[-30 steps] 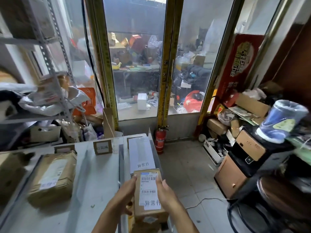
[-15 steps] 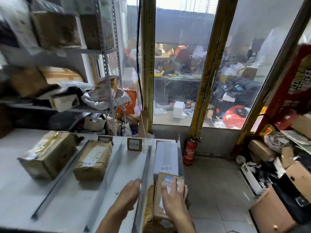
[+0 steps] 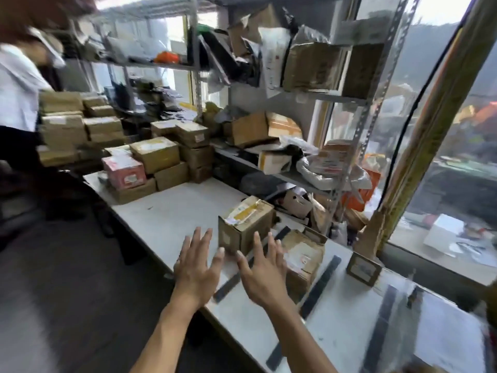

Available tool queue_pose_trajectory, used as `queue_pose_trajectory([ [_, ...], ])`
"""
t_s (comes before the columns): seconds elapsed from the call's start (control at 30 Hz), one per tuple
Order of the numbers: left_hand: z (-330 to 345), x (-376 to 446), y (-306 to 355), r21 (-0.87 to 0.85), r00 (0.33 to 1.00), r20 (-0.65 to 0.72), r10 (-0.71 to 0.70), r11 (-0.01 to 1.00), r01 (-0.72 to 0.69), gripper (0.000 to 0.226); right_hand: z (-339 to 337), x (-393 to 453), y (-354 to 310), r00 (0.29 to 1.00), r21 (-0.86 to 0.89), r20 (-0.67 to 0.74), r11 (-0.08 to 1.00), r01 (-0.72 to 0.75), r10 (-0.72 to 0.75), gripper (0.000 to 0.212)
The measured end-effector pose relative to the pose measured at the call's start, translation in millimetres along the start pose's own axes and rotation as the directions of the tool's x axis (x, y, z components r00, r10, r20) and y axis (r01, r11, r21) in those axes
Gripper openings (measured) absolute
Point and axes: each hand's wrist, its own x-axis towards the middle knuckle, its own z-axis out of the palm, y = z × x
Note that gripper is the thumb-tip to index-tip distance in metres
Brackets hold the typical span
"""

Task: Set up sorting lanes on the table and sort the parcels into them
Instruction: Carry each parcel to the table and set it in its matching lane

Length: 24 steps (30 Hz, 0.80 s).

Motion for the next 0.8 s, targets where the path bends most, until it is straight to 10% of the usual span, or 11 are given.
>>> queue_pose_trajectory([
  [0.8,-227.7,230.8,-327.2,-0.060,0.894,-0.314,-0.321,0.946,0.318,0.064,250.6,275.8,-337.8,0.947,-0.073,0.242,0.969,0.235,-0.211,0.073],
])
